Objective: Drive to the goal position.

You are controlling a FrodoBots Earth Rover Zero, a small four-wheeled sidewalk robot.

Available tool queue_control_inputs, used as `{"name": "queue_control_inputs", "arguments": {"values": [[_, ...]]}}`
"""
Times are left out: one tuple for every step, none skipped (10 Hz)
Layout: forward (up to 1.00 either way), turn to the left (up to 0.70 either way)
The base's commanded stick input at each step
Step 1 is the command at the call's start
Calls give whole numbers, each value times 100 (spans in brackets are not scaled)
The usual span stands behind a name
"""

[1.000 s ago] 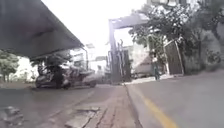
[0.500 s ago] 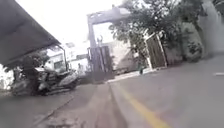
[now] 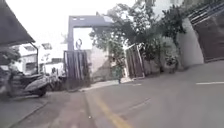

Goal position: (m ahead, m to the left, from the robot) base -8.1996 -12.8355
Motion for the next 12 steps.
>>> {"name": "queue_control_inputs", "arguments": {"values": [[100,-40],[100,-40],[100,-40],[100,-40],[100,-40],[100,-40],[100,-40],[100,-40],[100,-40],[100,-40],[100,-40],[100,-40]]}}
